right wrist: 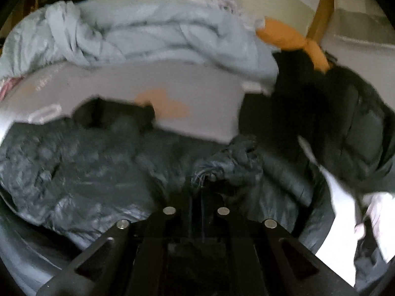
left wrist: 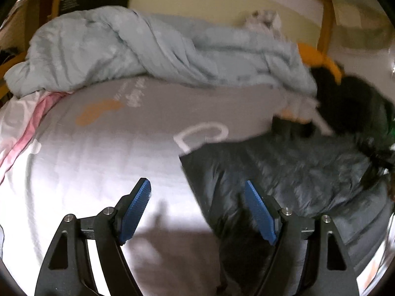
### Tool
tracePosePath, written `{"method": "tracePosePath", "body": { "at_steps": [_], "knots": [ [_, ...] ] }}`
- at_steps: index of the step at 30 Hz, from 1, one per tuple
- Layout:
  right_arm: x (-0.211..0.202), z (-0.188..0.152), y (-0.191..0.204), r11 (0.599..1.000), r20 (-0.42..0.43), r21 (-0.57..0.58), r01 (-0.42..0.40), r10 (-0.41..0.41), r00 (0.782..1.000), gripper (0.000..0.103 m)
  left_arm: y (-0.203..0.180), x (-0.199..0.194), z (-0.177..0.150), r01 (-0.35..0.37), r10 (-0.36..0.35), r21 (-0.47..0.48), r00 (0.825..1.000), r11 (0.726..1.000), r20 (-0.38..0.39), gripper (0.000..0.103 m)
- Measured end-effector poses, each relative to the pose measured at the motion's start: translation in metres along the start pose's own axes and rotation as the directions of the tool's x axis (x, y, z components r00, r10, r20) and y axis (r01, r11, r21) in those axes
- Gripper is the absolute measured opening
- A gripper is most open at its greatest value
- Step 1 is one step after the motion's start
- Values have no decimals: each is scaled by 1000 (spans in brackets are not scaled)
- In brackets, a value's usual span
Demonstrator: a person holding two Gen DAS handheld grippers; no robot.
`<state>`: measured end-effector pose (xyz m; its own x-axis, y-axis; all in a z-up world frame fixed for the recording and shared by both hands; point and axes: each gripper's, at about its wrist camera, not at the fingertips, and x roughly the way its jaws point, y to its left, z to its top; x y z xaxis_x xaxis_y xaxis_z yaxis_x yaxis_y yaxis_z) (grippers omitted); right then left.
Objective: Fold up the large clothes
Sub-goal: 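Grasp the jacket edge with the right gripper and fold it inward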
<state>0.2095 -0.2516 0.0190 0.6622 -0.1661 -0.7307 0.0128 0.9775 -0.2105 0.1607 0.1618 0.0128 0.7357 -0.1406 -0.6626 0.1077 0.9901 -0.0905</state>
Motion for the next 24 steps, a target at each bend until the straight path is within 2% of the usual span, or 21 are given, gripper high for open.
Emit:
{"method": "tracePosePath", "body": {
  "at_steps": [3,7,9,11,13,19,24],
  "knots": [
    [2,-20,-13,997,-15,59,-43,44,999,5,-4,16,-8,-3,4,26,999,1000,-52,77],
    [-2,-29,-34,988,-23,134,-83,87,996,16,-2,26,-12,2,-1,11,996,1000,-84,77],
    [-9,-29,-43,982,-13,161,-96,100,995,25,-2,30,-15,-2,2,6,995,1000,-95,77],
    [-18,-27,-52,980,9,179,-82,82,997,44,-3,33,-19,-15,16,10,994,1000,-111,77],
    [-25,-26,-61,981,35,189,-49,43,998,51,-3,36,-22,-23,24,10,992,1000,-124,77],
    [-35,-21,-114,947,45,320,-29,15,999,51,1,35,-22,-17,15,-16,992,1000,-125,77],
    [-46,-13,-148,942,65,333,45,-71,995,51,-5,20,-15,-28,29,19,997,999,-68,77]
  ]
}}
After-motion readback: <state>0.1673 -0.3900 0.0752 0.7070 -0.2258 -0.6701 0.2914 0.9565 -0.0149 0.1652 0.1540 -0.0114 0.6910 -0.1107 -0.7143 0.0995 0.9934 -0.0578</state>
